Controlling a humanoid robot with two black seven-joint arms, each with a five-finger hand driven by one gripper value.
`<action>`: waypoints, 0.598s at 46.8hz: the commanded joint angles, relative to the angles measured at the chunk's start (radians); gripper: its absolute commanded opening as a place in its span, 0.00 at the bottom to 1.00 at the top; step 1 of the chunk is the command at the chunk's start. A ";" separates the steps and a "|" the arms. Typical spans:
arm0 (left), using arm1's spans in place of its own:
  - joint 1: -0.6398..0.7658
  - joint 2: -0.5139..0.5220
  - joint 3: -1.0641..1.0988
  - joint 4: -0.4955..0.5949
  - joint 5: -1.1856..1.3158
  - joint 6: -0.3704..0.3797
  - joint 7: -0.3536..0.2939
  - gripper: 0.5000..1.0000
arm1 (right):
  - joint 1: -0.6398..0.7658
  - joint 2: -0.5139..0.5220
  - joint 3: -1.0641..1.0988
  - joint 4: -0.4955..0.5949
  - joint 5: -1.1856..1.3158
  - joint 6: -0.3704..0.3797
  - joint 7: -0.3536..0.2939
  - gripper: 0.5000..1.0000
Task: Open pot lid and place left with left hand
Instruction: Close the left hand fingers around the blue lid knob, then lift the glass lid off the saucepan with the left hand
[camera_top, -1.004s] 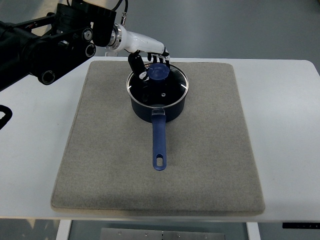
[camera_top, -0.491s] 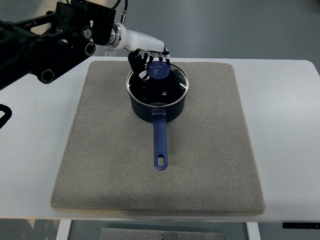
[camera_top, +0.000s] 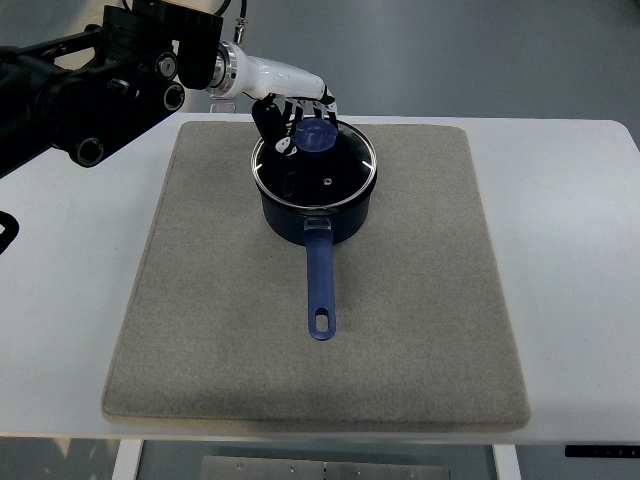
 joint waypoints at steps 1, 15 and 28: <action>0.003 0.010 -0.001 0.001 -0.004 0.000 -0.002 0.00 | 0.000 0.000 0.000 0.000 -0.001 0.000 0.000 0.83; 0.001 0.033 -0.008 0.001 -0.008 0.001 -0.002 0.00 | 0.000 0.000 0.000 0.000 -0.001 0.000 0.000 0.83; -0.011 0.082 -0.032 0.001 -0.034 -0.003 -0.002 0.00 | 0.000 0.000 0.000 0.000 0.001 0.000 0.000 0.83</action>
